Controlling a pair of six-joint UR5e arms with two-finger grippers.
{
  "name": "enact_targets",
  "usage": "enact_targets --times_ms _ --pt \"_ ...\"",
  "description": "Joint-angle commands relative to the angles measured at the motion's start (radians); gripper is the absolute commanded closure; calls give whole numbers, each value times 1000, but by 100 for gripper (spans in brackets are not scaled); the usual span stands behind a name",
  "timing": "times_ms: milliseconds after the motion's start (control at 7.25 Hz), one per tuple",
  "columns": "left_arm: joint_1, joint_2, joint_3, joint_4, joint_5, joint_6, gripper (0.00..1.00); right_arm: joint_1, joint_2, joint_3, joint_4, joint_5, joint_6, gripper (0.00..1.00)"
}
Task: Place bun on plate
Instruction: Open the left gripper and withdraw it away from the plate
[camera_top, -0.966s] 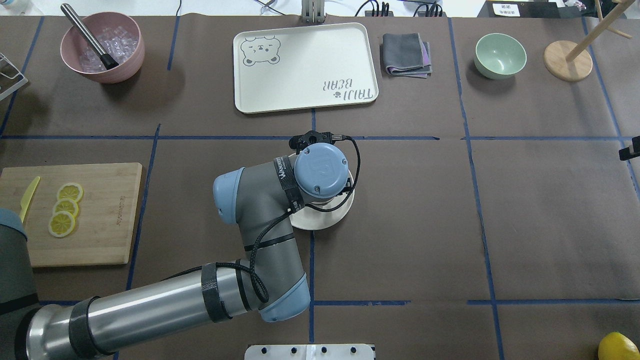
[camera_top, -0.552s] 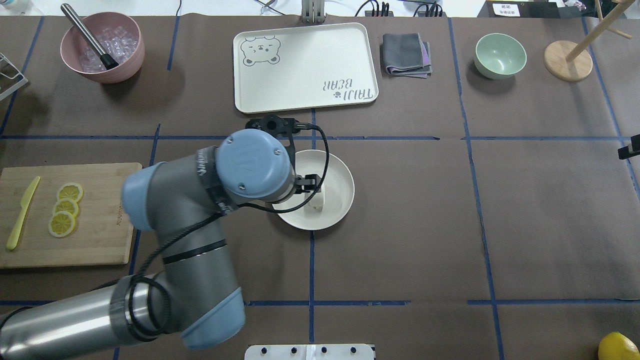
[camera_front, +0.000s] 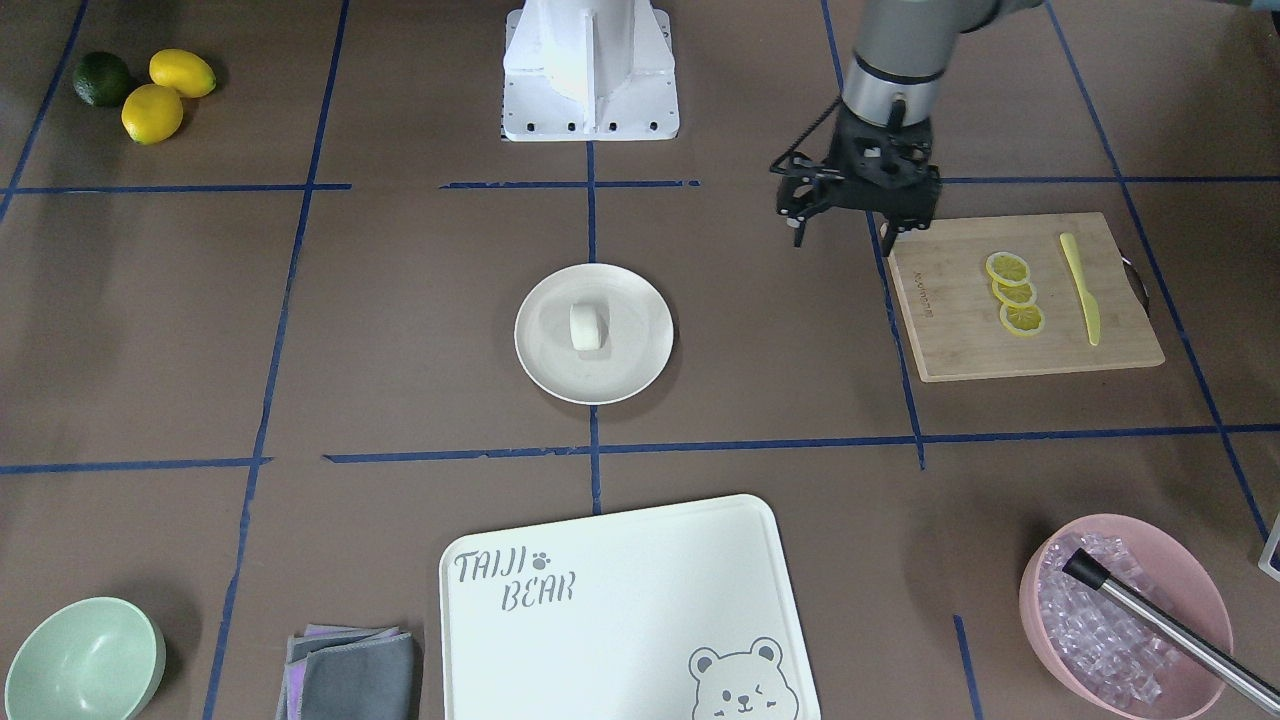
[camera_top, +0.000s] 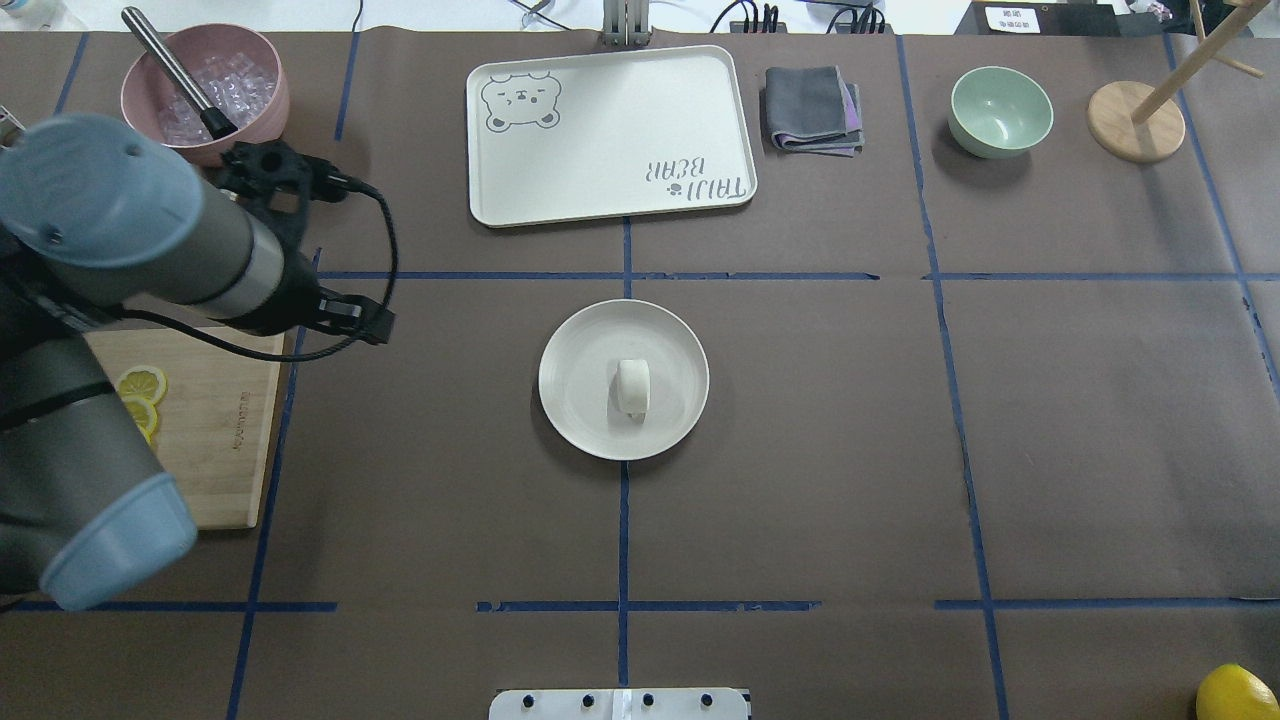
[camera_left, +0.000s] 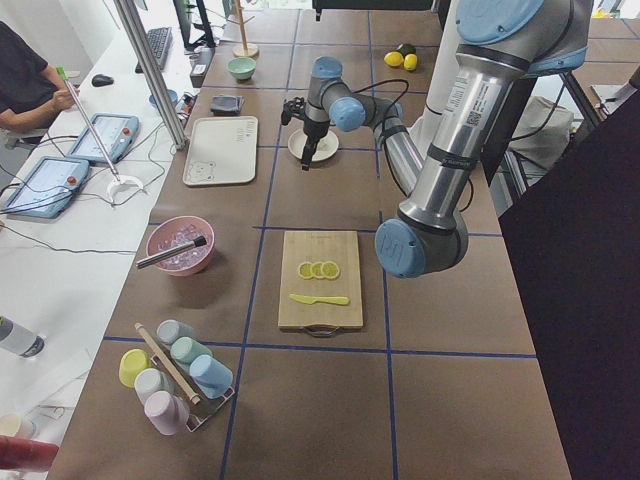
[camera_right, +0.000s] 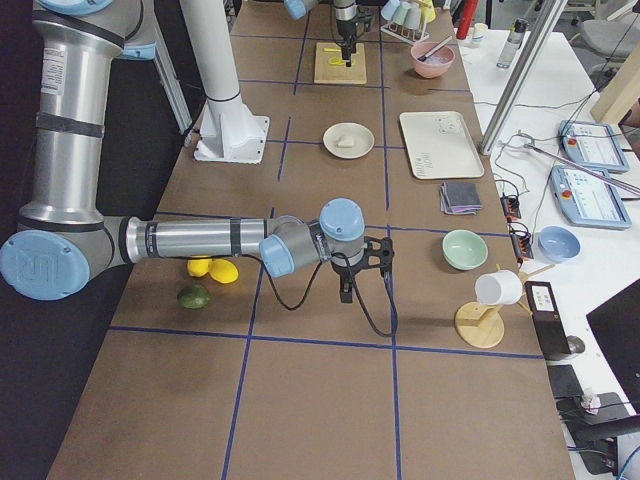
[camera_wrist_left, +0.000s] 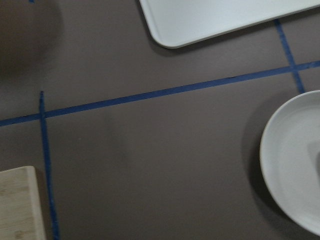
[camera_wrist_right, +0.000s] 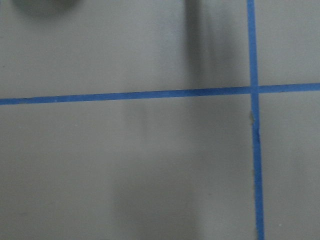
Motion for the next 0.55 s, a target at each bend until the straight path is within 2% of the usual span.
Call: enact_targets --times_ms 0,276,414 --pt "-242 110 106 -92 -234 283 0 47 -3 -64 -1 1 -130 0" --pt "-451 151 280 -89 -370 619 0 80 -24 -74 -36 22 -220 0" --pt "-555 169 356 -78 -396 795 0 127 -21 -68 -122 33 -324 0"
